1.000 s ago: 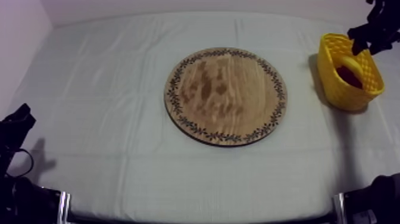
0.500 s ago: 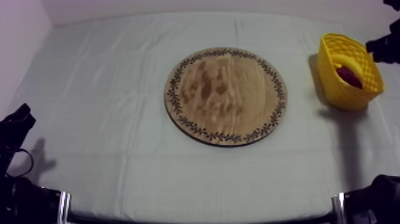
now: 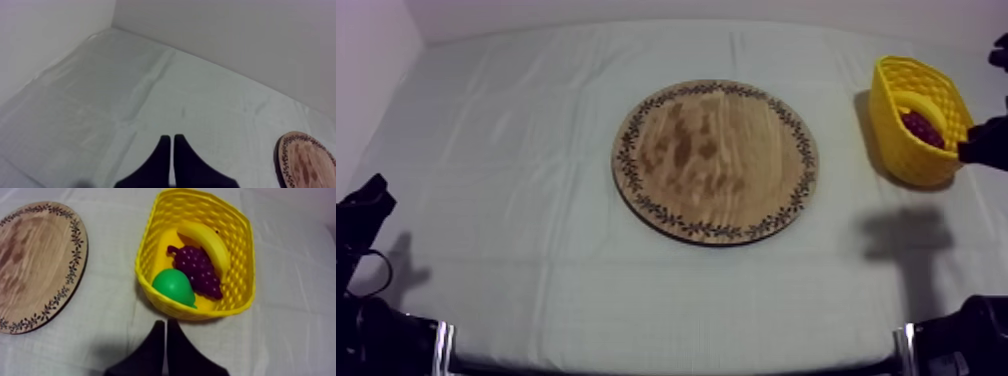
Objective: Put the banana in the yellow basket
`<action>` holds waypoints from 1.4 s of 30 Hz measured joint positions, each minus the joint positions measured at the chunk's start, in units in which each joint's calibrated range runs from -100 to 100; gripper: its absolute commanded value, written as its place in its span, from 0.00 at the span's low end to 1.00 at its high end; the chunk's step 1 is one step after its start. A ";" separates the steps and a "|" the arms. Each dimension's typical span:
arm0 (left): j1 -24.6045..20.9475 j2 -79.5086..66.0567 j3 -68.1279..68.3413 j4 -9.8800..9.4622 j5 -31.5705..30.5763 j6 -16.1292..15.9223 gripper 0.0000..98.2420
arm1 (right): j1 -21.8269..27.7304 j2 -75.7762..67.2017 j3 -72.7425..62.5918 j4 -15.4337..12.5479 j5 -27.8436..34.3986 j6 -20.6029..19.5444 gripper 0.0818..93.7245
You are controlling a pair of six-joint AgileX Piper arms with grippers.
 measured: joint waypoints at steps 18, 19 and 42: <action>0.00 0.00 0.00 0.00 0.00 0.00 0.00 | -0.15 -28.35 20.88 -5.88 -8.79 0.75 0.00; 0.00 0.00 0.00 0.00 0.00 0.00 0.00 | -0.15 -29.62 22.27 -6.37 -8.89 1.32 0.00; 0.00 0.00 0.00 0.00 0.00 0.03 0.00 | -5.09 -39.00 30.38 -0.35 -13.76 -7.33 0.00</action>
